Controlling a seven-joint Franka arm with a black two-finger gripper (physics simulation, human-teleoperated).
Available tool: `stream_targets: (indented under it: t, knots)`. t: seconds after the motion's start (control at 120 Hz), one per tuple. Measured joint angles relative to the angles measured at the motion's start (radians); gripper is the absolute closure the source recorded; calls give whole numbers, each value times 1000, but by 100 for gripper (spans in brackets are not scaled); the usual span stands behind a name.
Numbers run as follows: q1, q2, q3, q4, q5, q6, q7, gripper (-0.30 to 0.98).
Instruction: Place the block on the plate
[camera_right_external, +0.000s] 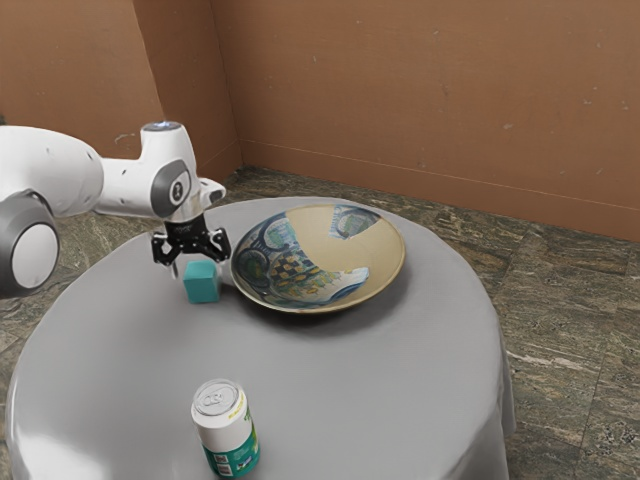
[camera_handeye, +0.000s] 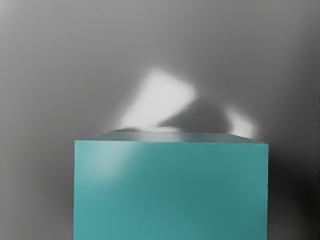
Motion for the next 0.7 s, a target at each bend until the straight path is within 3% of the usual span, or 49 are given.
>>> stream_targets:
  t: [0.558,0.7]
  knots:
    - [15,13,0,-4,-38,9,42,0]
    - [15,12,0,-4,-47,9,48,10]
